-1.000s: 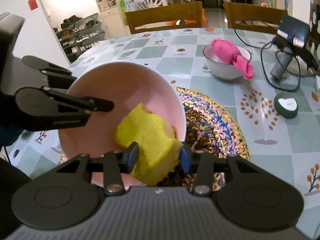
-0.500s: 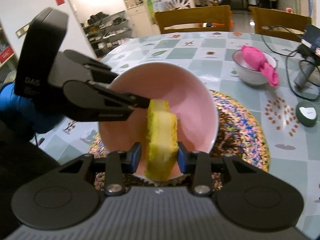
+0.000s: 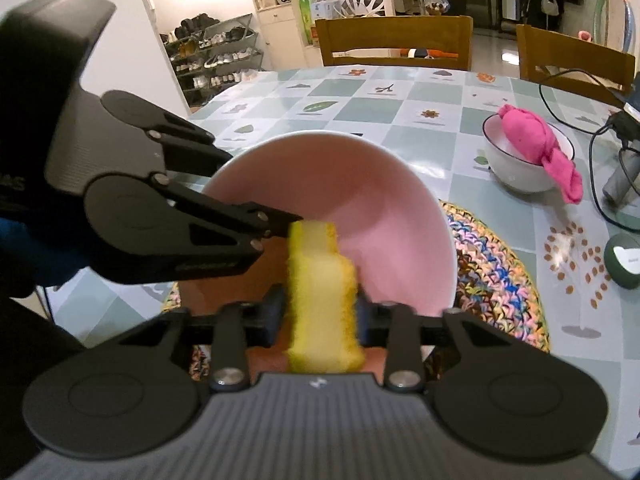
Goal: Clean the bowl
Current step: 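Scrub the sponge down the pink bowl wall toward its bottom, then lift the sponge up along the bowl wall toward the rim, then wipe the sponge across the bowl interior near the rim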
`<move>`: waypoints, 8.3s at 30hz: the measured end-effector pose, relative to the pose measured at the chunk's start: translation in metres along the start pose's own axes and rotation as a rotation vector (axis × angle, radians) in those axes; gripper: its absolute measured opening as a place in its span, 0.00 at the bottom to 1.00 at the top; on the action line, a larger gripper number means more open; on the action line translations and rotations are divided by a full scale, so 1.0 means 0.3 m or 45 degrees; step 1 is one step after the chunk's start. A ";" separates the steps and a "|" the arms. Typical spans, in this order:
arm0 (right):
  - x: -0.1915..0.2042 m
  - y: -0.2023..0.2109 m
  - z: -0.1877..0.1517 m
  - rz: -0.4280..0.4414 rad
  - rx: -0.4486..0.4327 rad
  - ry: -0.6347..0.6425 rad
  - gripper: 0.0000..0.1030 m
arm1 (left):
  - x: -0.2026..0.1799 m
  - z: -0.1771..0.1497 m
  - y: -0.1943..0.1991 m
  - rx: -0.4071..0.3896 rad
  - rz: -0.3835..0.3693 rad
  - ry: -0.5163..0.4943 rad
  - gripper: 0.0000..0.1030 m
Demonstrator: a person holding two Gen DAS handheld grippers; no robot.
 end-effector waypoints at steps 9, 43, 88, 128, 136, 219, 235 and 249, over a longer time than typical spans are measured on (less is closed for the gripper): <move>-0.031 0.030 0.029 -0.132 0.016 0.154 0.23 | -0.004 0.002 -0.001 -0.007 0.008 -0.018 0.26; -0.087 -0.020 -0.019 -0.206 0.136 0.259 0.19 | -0.037 0.006 -0.004 0.018 -0.049 0.022 0.43; 0.041 -0.022 -0.046 0.056 0.094 -0.007 0.21 | 0.015 -0.006 0.050 -0.067 0.123 0.086 0.15; -0.039 -0.014 0.034 -0.480 0.028 0.510 0.21 | -0.030 0.005 0.042 -0.121 0.123 -0.107 0.16; 0.002 0.012 0.061 -0.471 -0.080 0.599 0.21 | -0.036 0.004 0.039 -0.119 0.119 -0.118 0.17; -0.062 0.016 0.060 -0.455 0.037 0.546 0.19 | -0.042 0.010 0.028 -0.115 0.101 -0.108 0.22; -0.053 -0.040 0.010 -0.410 0.121 0.553 0.17 | -0.048 0.030 0.033 -0.138 0.085 -0.105 0.26; -0.043 -0.062 -0.037 -0.262 0.225 0.483 0.17 | -0.063 0.060 0.032 -0.167 0.075 -0.138 0.26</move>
Point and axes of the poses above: each gripper's, at about its wrist camera, not at the fingertips, and y roughly against the way its jaws point, x to its left, z to its top, the point moved 5 cm from there along -y, roughly the way its jaws point, and after that the axes turned 4 degrees about -y, right-handed, at the moved point
